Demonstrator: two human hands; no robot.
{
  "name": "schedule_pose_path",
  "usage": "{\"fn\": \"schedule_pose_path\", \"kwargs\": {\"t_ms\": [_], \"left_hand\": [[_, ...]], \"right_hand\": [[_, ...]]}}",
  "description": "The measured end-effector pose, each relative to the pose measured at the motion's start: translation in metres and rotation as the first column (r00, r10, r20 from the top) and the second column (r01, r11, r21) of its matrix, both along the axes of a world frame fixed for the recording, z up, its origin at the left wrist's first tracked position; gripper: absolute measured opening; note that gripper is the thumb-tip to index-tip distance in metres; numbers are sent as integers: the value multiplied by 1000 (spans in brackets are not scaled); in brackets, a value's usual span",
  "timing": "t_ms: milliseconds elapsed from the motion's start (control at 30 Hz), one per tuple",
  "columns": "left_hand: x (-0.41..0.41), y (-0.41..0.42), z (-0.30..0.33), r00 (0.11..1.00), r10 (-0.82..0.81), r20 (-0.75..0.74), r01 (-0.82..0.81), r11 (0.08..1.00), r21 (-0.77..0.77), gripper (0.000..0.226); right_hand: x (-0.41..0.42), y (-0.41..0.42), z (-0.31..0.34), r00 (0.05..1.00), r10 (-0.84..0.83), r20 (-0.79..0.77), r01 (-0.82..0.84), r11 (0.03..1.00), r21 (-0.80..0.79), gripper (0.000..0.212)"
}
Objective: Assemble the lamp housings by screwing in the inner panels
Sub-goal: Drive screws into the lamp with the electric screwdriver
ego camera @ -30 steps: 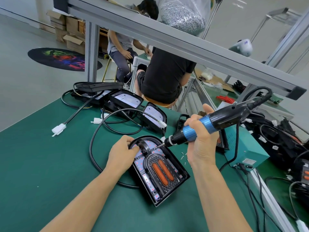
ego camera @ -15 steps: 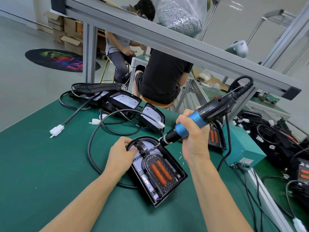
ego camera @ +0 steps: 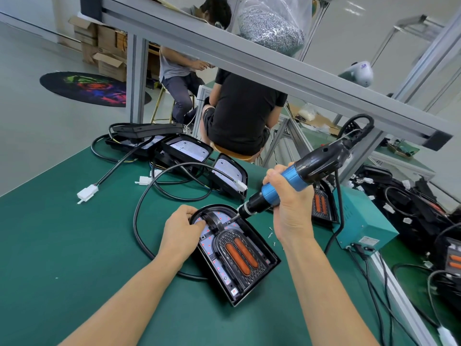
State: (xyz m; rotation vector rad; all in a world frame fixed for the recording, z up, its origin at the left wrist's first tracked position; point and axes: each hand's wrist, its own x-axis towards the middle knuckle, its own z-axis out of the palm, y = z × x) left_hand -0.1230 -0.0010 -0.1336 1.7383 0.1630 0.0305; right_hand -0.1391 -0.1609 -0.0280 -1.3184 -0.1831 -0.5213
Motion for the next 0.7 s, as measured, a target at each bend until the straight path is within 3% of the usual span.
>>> {"fn": "schedule_pose_path", "kwargs": {"t_ms": [133,333,533,700], "left_hand": [[0,1,-1,1000,-1,3,1,1000,-10,14],[1,1,-2,1000,6,1,-6,1000,-29,14],[1,1,-2,1000,7,16,-7,999,-48,15],[1,1,-3,999,10,35,-8,998,-67,15]], "right_hand": [[0,-1,-2,1000,8,6,-8,1000,-22,44],[-1,0,-1,999,31,7,-31,999,-34,48],[-2,1,0,999,28,23,-27,999,-24,48],[-3,3,-2,997,-60,38,57,995,80,36]]}}
